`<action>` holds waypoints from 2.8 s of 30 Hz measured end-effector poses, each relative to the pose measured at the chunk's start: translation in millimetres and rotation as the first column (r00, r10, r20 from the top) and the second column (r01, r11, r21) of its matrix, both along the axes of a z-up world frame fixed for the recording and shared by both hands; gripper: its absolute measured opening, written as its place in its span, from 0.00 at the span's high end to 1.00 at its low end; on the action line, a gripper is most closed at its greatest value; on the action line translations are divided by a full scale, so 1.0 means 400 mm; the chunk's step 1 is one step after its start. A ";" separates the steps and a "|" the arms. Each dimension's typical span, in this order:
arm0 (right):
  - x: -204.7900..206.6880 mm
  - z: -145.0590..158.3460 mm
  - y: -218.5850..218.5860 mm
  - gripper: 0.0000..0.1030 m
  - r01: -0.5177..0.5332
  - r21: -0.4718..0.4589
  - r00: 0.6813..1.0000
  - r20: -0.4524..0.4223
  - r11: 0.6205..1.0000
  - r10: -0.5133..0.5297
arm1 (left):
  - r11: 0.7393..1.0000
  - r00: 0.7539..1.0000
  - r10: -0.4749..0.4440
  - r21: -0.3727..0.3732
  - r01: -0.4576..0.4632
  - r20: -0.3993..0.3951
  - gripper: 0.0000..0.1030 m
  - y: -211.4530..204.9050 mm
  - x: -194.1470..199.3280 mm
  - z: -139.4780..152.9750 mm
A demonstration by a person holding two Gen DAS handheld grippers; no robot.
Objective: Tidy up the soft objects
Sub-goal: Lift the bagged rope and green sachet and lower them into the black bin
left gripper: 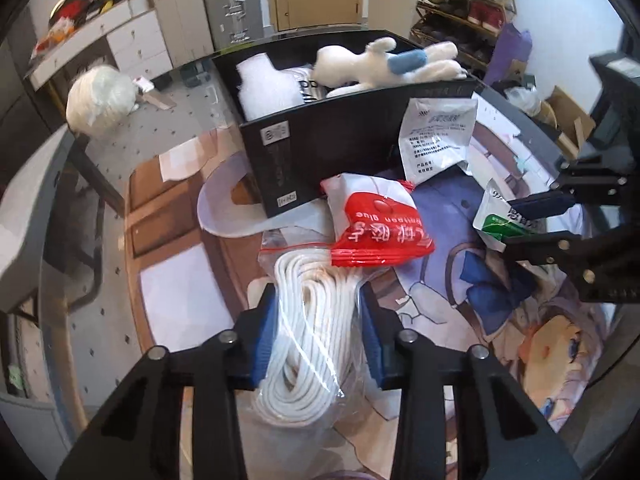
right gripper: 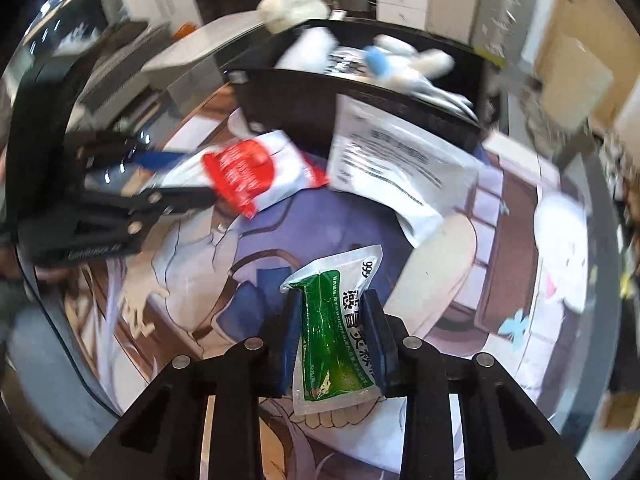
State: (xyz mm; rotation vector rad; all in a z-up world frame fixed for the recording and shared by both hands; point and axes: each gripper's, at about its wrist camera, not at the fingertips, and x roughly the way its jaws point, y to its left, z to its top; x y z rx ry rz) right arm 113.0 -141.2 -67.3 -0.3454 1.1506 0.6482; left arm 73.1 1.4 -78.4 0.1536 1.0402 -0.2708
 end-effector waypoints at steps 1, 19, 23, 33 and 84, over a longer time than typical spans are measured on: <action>0.001 -0.002 0.000 0.68 0.003 -0.003 1.000 -0.003 1.000 -0.003 | 1.000 1.000 0.012 -0.017 -0.012 -0.006 0.63 0.007 -0.001 0.002; -0.008 -0.027 -0.019 0.59 -0.051 -0.071 0.996 0.066 0.996 0.056 | 1.000 1.000 -0.004 -0.008 0.003 -0.025 0.63 0.001 -0.029 -0.006; -0.008 -0.020 -0.022 0.72 -0.036 -0.042 0.998 0.057 0.998 0.039 | 1.000 1.000 0.013 -0.005 -0.013 -0.028 0.65 0.007 -0.028 -0.001; -0.010 0.009 -0.038 0.84 -0.015 0.001 0.998 0.069 1.000 0.015 | 0.999 1.000 0.030 -0.019 -0.030 -0.007 0.67 0.014 -0.033 0.016; 0.168 0.353 0.014 0.84 -0.003 0.479 0.842 0.475 0.878 -0.257 | 0.964 0.791 0.193 -0.261 -0.044 0.581 0.67 0.023 0.111 0.374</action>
